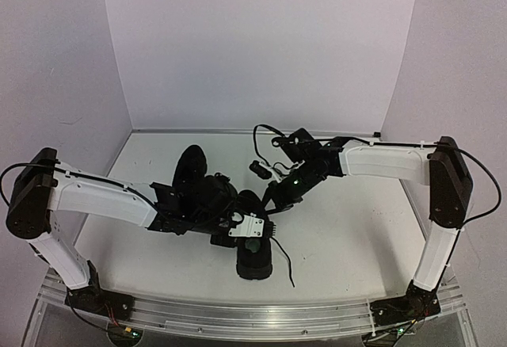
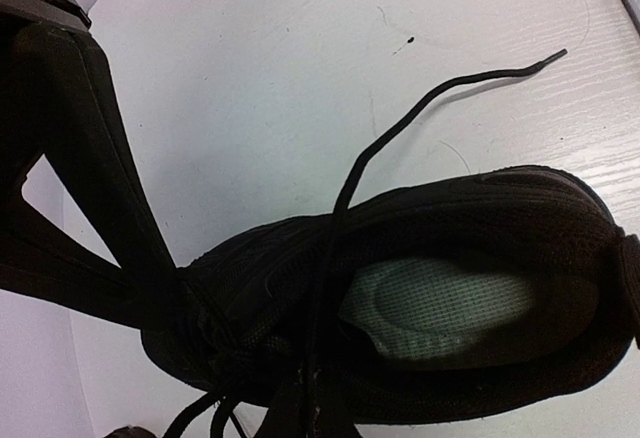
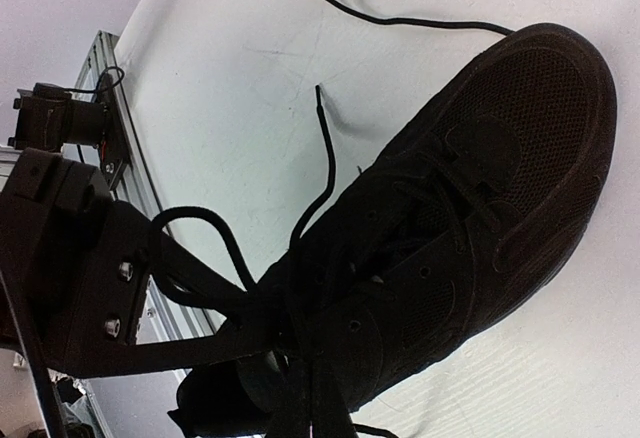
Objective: Tie the shoes
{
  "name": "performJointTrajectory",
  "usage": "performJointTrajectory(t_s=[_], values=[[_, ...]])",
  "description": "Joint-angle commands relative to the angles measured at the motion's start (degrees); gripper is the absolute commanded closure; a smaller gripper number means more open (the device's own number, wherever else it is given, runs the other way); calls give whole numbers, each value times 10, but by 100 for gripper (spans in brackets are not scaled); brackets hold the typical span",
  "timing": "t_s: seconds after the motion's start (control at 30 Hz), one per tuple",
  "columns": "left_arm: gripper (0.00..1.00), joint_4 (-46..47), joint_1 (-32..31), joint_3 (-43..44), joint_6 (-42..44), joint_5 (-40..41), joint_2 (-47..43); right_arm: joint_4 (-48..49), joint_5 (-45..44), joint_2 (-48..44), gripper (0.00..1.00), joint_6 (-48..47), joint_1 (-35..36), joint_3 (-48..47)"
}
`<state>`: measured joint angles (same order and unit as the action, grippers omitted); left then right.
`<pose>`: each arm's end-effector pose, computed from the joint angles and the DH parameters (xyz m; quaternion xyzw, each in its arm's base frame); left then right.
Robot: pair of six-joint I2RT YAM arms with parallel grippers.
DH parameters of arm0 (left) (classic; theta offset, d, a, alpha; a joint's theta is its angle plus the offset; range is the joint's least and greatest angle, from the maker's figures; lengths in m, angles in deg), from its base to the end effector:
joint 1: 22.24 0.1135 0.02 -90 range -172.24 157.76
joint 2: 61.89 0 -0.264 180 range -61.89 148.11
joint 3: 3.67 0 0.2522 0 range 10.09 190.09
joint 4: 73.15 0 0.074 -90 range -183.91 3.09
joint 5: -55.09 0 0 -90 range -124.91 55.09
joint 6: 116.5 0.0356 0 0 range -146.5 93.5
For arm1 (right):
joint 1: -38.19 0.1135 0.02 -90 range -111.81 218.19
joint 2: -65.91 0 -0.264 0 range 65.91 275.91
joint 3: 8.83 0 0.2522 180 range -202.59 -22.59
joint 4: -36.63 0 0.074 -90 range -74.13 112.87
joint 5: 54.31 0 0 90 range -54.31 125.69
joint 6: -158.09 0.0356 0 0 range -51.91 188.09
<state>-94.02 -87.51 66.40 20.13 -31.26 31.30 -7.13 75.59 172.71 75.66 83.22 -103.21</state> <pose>0.1466 -0.3128 0.2020 0.7553 0.5254 -0.0343 0.3902 0.2658 0.2984 0.2278 -0.3828 0.8199 0.4138 0.1005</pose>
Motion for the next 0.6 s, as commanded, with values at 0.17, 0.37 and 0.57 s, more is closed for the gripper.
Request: performJointTrajectory(t_s=[0.17, 0.37, 0.57], values=[[100, 69, -2, -8, -38, 29, -32, 11, -4, -33, 100, 2, 3, 9], [100, 89, -1, -4, -46, 47, -15, 18, -2, -45, 100, 8, 3, 15], [100, 104, 0, -6, -53, 68, -13, 23, 2, -48, 100, 13, 3, 20]])
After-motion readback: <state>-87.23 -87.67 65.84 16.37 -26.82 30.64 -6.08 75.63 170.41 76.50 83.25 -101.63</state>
